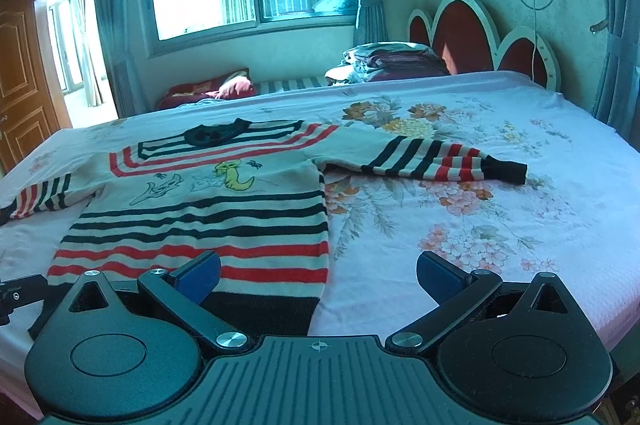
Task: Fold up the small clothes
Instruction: 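Reach the right gripper to the black sleeve cuff and grasp it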
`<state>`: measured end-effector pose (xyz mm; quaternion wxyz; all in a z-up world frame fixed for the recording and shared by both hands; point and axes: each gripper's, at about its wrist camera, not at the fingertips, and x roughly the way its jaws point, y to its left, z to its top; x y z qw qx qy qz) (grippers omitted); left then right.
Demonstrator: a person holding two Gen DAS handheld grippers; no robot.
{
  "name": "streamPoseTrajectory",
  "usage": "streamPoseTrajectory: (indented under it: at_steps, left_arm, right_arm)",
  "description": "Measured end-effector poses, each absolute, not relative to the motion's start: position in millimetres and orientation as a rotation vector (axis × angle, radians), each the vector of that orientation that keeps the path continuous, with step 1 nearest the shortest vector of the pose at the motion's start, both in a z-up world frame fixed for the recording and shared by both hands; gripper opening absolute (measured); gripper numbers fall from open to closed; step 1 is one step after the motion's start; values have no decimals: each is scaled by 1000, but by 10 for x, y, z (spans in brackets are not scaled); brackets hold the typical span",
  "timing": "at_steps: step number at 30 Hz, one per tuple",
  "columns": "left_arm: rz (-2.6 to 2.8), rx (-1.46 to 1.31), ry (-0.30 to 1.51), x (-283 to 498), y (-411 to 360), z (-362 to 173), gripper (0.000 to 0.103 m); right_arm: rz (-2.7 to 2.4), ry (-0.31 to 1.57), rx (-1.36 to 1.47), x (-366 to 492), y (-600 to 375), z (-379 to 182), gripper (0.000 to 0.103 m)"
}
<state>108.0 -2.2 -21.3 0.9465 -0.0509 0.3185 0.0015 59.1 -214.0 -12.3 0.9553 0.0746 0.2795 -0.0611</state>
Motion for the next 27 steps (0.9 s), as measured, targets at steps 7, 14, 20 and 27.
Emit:
streamPoseTrajectory:
  at_steps: [7, 14, 20, 27]
  left_arm:
    - [11, -97, 645, 1789, -205, -257, 101]
    - [9, -19, 716, 2547, -452, -386, 83]
    - [19, 2, 777, 3099, -677, -556, 85]
    - [2, 50, 811, 3467, -915, -645, 86]
  right_arm:
    - [-175, 572, 190, 1173, -2630, -188, 103]
    - [-265, 579, 292, 1815, -3430, -387, 74]
    - [-368, 605, 458, 2242, -4208, -631, 60]
    - [-477, 602, 692, 2490, -4941, -968, 53]
